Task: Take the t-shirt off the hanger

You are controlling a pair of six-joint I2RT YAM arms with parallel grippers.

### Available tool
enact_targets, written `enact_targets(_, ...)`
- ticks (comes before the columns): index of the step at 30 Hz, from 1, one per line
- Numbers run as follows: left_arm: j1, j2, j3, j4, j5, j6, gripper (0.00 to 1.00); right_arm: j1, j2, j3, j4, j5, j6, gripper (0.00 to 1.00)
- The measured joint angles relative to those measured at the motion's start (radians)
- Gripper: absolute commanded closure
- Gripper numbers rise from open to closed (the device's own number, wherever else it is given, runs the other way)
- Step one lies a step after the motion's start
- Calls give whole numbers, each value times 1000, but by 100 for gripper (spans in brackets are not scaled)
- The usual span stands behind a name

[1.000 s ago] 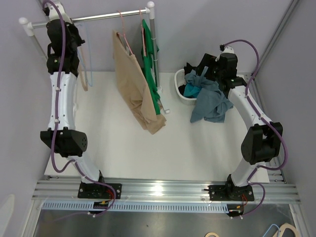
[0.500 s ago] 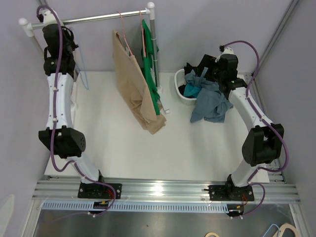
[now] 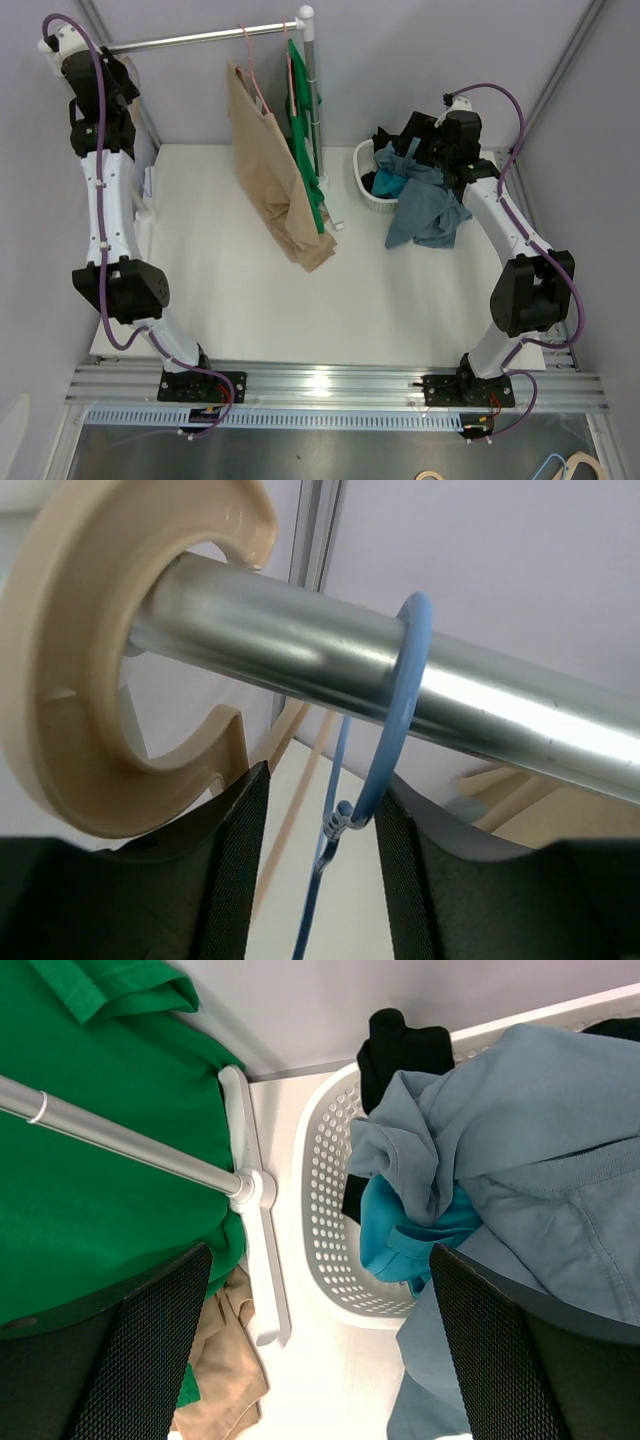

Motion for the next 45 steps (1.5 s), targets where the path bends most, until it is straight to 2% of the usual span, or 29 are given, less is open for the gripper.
enact_targets(2, 0, 0, 0, -2, 3, -5, 42, 0, 0, 0, 0, 0, 0, 5)
enact_targets(3, 0, 0, 0, -4, 8, -11, 29, 0, 0, 0, 0, 0, 0, 5)
enact_targets(5, -1, -2, 0, -8, 11, -16, 18, 0, 0, 0, 0, 0, 0, 5)
enact_targets(7, -2, -7, 0, -13, 11, -20, 17, 0, 0, 0, 0, 0, 0, 5)
enact_targets(13, -8, -59, 0, -28, 23, -31, 1, 0, -13, -11, -4, 1, -2, 5)
enact_targets(23, -58, -192, 7, -37, -2, -26, 0, 0, -108, -77, -16, 13, -21, 5)
enact_targets(32, -195, -346, -31, -180, -92, -48, 1, -23, -163, -156, -131, 107, -11, 7)
enact_targets(38, -289, -536, -171, -231, -106, -86, 1, -34, -240, -370, -179, 164, 27, 4)
enact_targets(45, -386, -700, -228, -245, -70, -119, 0, -31, -279, -546, -156, 227, 78, 4)
